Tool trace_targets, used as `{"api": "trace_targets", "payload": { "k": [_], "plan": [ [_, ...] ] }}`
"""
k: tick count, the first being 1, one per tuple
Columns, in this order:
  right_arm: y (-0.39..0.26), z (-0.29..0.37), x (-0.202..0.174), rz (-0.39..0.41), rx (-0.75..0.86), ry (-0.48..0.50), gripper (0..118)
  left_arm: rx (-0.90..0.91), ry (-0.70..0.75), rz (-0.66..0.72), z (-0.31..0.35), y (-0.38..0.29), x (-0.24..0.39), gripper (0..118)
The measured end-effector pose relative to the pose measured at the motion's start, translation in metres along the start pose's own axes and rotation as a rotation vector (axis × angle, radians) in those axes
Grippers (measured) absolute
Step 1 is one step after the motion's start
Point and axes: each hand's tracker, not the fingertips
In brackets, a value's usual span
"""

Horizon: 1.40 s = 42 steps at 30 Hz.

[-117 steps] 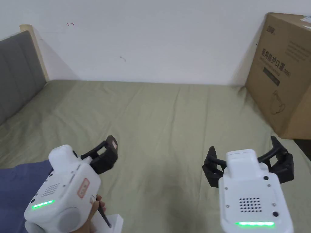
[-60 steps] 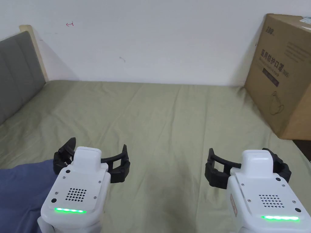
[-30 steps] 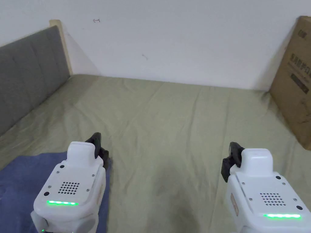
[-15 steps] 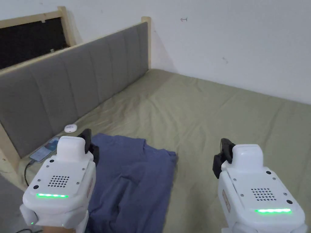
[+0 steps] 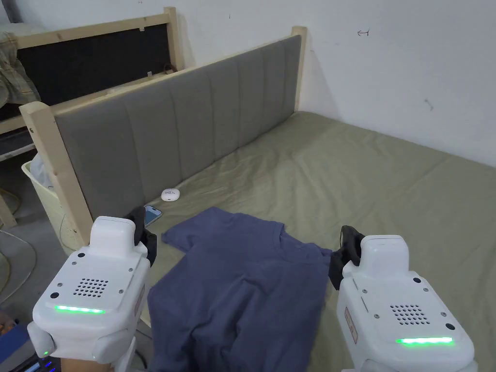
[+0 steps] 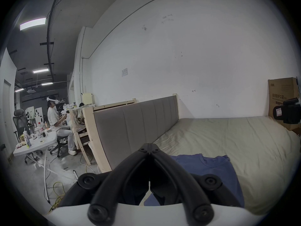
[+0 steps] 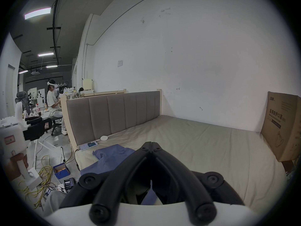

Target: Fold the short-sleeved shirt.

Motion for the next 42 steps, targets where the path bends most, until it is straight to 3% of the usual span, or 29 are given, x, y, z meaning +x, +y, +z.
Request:
{"api": "trace_targets", "payload": {
  "k": [6, 15, 16, 19, 20, 21, 29, 30, 31, 32, 33, 36, 37, 38, 39, 42],
  "plan": [
    [0.001, 0.004, 0.017, -0.003, 0.003, -0.036, 0, -0.054, -0.082, 0.020, -0.017, 0.002, 0.017, 0],
    [-0.007, 0.014, 0.063, -0.008, -0.017, -0.154, 0, -0.479, -0.335, 0.053, -0.103, -0.013, 0.080, 0],
    [-0.009, 0.015, 0.068, -0.007, -0.022, -0.166, 0, -0.504, -0.341, 0.052, -0.112, -0.018, 0.086, 6],
    [-0.014, 0.017, 0.084, -0.009, -0.039, -0.206, 0, -0.640, -0.358, 0.064, -0.141, -0.036, 0.107, 85],
    [-0.016, 0.017, 0.090, -0.012, -0.044, -0.219, 0, -0.696, -0.357, 0.056, -0.151, -0.043, 0.114, 105],
    [-0.018, 0.018, 0.095, -0.015, -0.049, -0.232, 0, -0.733, -0.350, 0.046, -0.158, -0.051, 0.120, 108],
    [-0.037, 0.025, 0.130, -0.032, -0.099, -0.323, 0, -0.909, -0.313, 0.068, -0.196, -0.110, 0.145, 104],
    [-0.039, 0.026, 0.134, -0.035, -0.107, -0.329, 0, -0.940, -0.319, 0.075, -0.198, -0.117, 0.147, 96],
    [-0.042, 0.027, 0.137, -0.039, -0.116, -0.337, 0, -0.956, -0.314, 0.068, -0.199, -0.122, 0.150, 80],
    [-0.045, 0.028, 0.141, -0.044, -0.125, -0.344, 0, -0.971, -0.306, 0.051, -0.198, -0.128, 0.154, 56],
    [-0.047, 0.029, 0.143, -0.050, -0.131, -0.350, 0, -0.980, -0.303, 0.032, -0.196, -0.133, 0.158, 46],
    [-0.052, 0.033, 0.150, -0.064, -0.149, -0.360, 0, -0.966, -0.334, -0.049, -0.185, -0.141, 0.169, 40],
    [-0.053, 0.034, 0.151, -0.065, -0.153, -0.363, 0, -0.945, -0.328, -0.063, -0.184, -0.137, 0.170, 29],
    [-0.054, 0.037, 0.152, -0.065, -0.155, -0.365, 0, -0.955, -0.336, -0.052, -0.183, -0.134, 0.172, 7],
    [-0.054, 0.039, 0.153, -0.067, -0.155, -0.368, 0, -0.950, -0.340, -0.047, -0.182, -0.131, 0.173, 1],
    [-0.053, 0.049, 0.157, -0.068, -0.152, -0.370, 0, -0.919, -0.381, 0.029, -0.179, -0.115, 0.167, 1]
  ]
}}
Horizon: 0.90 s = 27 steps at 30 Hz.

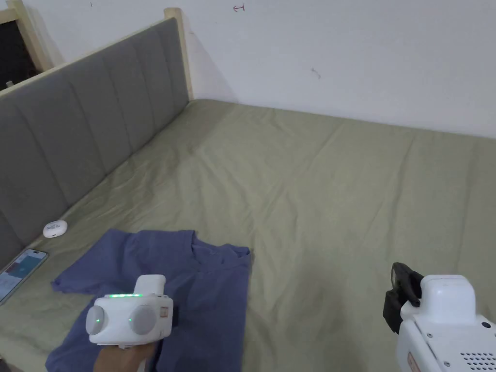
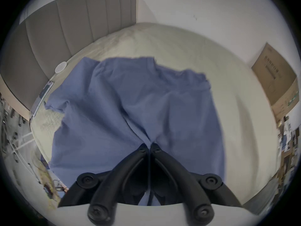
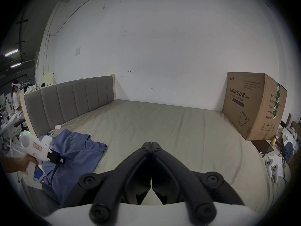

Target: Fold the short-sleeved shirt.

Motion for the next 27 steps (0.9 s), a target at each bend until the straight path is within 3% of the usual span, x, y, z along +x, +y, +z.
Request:
{"api": "trace_targets", "payload": {
  "k": [4, 11, 19, 20, 23, 25, 27],
  "plan": [
    [0.002, 0.013, 0.014, -0.001, 0.022, -0.014, 0, 0.112, -0.130, 0.053, 0.049, 0.017, 0.010, 1],
    [0.004, 0.041, 0.046, -0.032, 0.055, -0.067, 0, 0.309, -0.345, -0.010, 0.142, 0.070, 0.076, 1],
    [0.007, 0.080, 0.083, -0.048, 0.109, -0.161, 0, 0.429, -0.529, -0.236, 0.217, 0.132, 0.186, 1],
    [0.007, 0.085, 0.088, -0.049, 0.115, -0.175, 0, 0.435, -0.546, -0.272, 0.202, 0.121, 0.159, 1],
    [0.006, 0.099, 0.103, -0.049, 0.128, -0.222, 0, 0.450, -0.604, -0.325, 0.203, 0.122, 0.163, 1],
    [0.005, 0.108, 0.113, -0.049, 0.131, -0.248, 0, 0.434, -0.661, -0.347, 0.218, 0.138, 0.229, 1],
    [0.003, 0.115, 0.123, -0.047, 0.129, -0.279, 0, 0.419, -0.675, -0.396, 0.210, 0.128, 0.233, 1]
  ]
}}
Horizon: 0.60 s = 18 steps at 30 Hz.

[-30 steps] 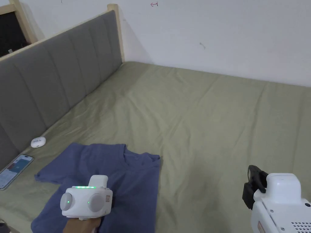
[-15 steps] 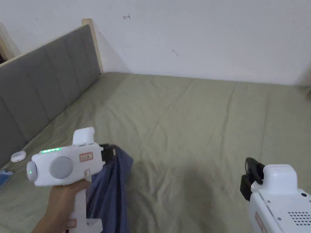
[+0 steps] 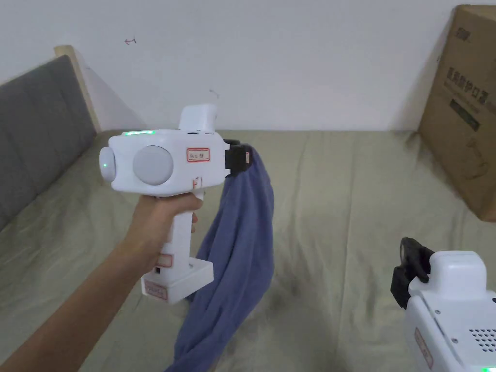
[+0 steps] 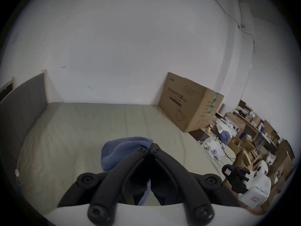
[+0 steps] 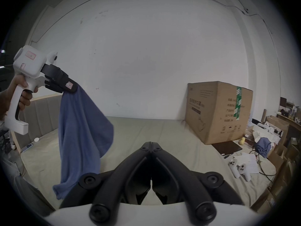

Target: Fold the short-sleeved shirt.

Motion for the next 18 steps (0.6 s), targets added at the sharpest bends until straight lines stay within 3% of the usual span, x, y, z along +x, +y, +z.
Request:
{"api": "trace_targets", "payload": {
  "k": [2, 7, 12, 18],
  "plan": [
    [-0.001, 0.005, 0.010, 0.001, -0.002, -0.024, 0, -0.040, -0.048, -0.029, -0.064, 0.019, 0.063, 1],
    [-0.005, 0.012, 0.033, 0.003, -0.017, -0.081, 0, -0.172, -0.167, 0.014, -0.115, -0.033, 0.101, 1],
    [-0.012, 0.010, 0.046, 0.000, -0.042, -0.109, 0, -0.323, -0.102, -0.024, -0.148, -0.101, 0.114, 1],
    [-0.022, 0.003, 0.045, -0.008, -0.068, -0.099, 0, -0.562, 0.047, -0.104, -0.199, -0.183, 0.082, 1]
  ]
}}
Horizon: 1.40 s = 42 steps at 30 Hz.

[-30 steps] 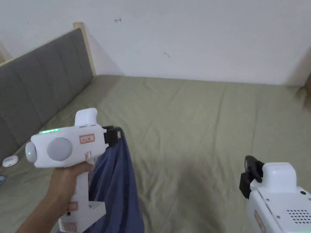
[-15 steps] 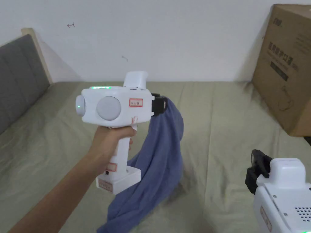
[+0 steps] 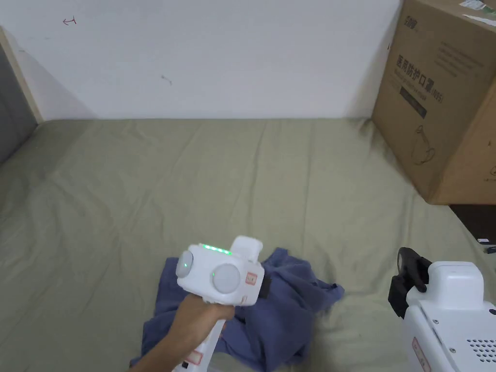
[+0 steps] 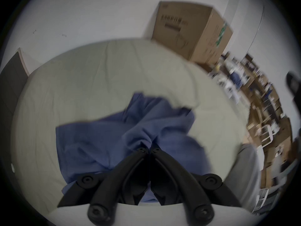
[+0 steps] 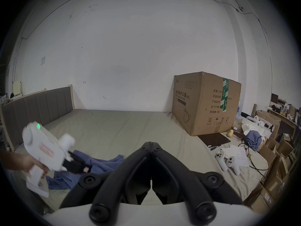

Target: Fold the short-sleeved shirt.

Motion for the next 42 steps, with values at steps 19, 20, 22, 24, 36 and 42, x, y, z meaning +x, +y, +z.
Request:
{"api": "trace_targets", "payload": {
  "k": [19, 20, 22, 24, 36, 42],
  "plan": [
    [0.017, 0.007, -0.015, -0.005, 0.019, 0.040, 0, 0.305, 0.043, 0.173, 0.072, -0.007, -0.022, 109],
    [0.021, 0.008, -0.016, -0.004, 0.028, 0.040, 0, 0.378, 0.068, 0.155, 0.092, -0.004, -0.022, 109],
    [0.028, 0.009, -0.017, -0.001, 0.054, 0.040, 0, 0.514, 0.112, 0.102, 0.129, -0.002, -0.022, 109],
    [0.036, 0.010, -0.018, -0.006, 0.074, 0.044, 0, 0.596, 0.178, 0.076, 0.158, 0.000, -0.022, 109],
    [0.066, 0.010, -0.027, -0.018, 0.168, 0.058, 0, 0.913, 0.459, 0.016, 0.231, -0.042, -0.040, 0],
    [0.066, 0.011, -0.030, -0.023, 0.170, 0.064, 0, 0.895, 0.422, 0.107, 0.228, -0.051, -0.058, 0]
  ]
}}
